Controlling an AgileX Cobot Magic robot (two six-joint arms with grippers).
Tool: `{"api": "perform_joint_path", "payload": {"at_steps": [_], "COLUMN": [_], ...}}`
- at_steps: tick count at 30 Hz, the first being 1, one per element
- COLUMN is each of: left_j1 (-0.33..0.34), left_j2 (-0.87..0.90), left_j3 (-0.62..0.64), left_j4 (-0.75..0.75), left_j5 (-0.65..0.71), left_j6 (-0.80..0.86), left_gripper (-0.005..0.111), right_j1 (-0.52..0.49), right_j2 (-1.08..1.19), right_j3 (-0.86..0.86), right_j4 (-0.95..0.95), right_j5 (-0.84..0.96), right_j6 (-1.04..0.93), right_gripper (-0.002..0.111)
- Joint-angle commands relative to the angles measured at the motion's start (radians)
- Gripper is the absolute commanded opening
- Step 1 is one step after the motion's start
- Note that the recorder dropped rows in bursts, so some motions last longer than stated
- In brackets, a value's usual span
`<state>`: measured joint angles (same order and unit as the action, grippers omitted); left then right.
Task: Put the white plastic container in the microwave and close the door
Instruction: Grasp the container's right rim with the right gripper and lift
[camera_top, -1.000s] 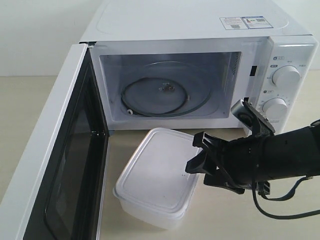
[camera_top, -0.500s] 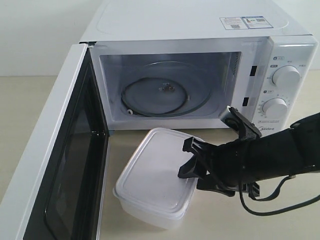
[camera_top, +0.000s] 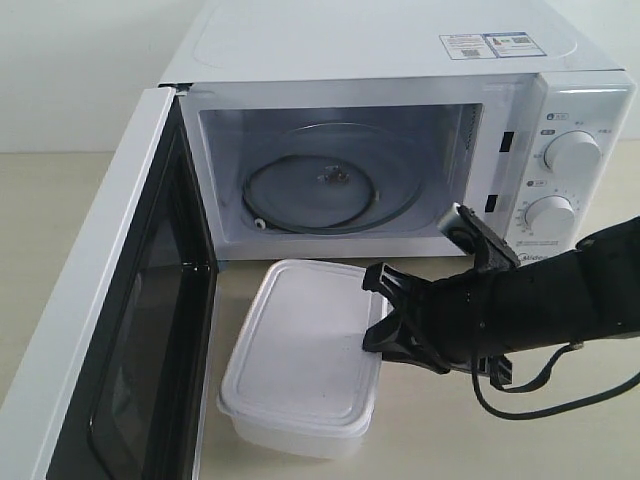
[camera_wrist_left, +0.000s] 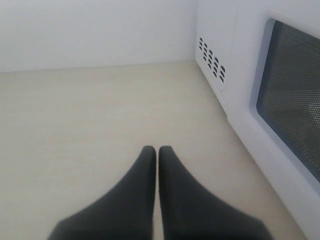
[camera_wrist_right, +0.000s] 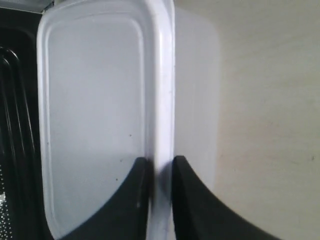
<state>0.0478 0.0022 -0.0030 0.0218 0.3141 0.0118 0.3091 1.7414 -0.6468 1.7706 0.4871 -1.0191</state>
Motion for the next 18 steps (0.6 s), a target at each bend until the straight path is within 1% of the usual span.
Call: {"api": "perform_joint_path", "payload": {"at_steps": [1,9,13,18], "left_j1": [0.003,0.003,0.003,0.003], "left_j2": [-0.002,-0.002,-0.002,-0.002], "left_j3": [0.003,0.003,0.003,0.003], "left_j4": [0.001,0.001,0.001,0.001], "left_j5": [-0.004,-0.004,-0.004,-0.004], "left_j6": [0.004,0.004,0.004,0.004], "left_gripper": [0.004,0.004,0.004,0.004], "right_j1": [0.002,0.002,0.002,0.002], "right_j2": [0.014,-0.074,-0.145,-0.208], "right_j3": [0.006,0.011,0.059,0.101], "right_j4": [-0.026,-0.026,-0.026,-0.026], "right_j5": [-0.032,-0.059,-0.139,-0.161], "right_j6": [-0.035,-0.038,-0.029,-0.023], "right_gripper": [0.000,0.000,0.000,0.000]}}
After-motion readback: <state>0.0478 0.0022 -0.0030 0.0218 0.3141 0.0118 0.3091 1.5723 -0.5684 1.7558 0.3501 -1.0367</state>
